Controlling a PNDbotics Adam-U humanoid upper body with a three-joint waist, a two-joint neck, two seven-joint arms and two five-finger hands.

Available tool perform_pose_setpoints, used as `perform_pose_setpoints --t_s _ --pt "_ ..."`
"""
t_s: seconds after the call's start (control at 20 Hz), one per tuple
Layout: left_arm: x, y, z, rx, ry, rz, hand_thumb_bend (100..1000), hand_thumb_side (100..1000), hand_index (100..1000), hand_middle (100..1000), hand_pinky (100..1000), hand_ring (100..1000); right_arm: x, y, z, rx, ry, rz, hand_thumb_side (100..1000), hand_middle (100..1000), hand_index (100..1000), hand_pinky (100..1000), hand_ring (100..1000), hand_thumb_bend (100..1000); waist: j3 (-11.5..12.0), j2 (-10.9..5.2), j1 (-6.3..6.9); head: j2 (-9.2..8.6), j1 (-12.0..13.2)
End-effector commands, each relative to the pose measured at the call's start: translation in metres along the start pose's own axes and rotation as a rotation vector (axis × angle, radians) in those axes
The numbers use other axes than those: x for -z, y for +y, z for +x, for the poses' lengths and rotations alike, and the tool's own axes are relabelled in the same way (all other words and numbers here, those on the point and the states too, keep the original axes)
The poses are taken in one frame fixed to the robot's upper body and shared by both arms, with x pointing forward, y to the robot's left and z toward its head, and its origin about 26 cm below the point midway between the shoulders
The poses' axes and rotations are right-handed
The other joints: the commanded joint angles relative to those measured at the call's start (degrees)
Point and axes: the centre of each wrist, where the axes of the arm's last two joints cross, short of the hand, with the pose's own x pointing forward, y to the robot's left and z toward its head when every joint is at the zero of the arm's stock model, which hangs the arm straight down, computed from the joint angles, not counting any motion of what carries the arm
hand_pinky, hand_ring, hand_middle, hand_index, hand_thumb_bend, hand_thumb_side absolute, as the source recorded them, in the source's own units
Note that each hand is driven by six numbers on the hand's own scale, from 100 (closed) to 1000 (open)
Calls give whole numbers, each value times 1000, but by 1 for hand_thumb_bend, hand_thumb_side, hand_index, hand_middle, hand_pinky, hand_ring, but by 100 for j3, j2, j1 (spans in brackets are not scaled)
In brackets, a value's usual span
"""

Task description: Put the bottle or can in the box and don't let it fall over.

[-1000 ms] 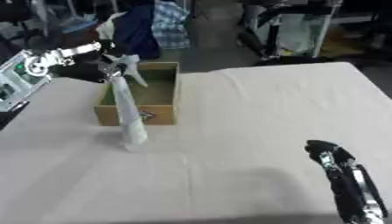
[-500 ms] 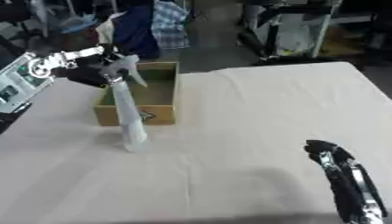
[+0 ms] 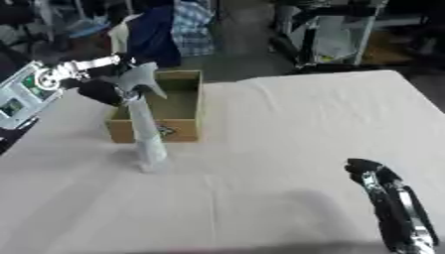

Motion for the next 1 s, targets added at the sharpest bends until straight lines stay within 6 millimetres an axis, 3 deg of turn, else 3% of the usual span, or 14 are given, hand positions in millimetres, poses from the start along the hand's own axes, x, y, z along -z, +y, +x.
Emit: perform_pose_setpoints --t_s 0.05,0.5,1.0 --pt "-4 14 5 26 -7 41 100 282 839 801 772 783 4 -3 5 -13 -19 4 638 736 722 883 806 100 -7 -41 -18 -32 -6" --pt "-4 15 7 3 -23 107 100 299 683 608 669 616 4 -3 5 -11 -18 2 638 736 722 883 806 100 -19 -43 -16 -18 -19" --pt "-14 28 11 1 -40 165 100 319 575 500 589 517 4 -3 5 -11 -16 -1 638 735 722 883 805 100 -16 -50 -12 -24 -45"
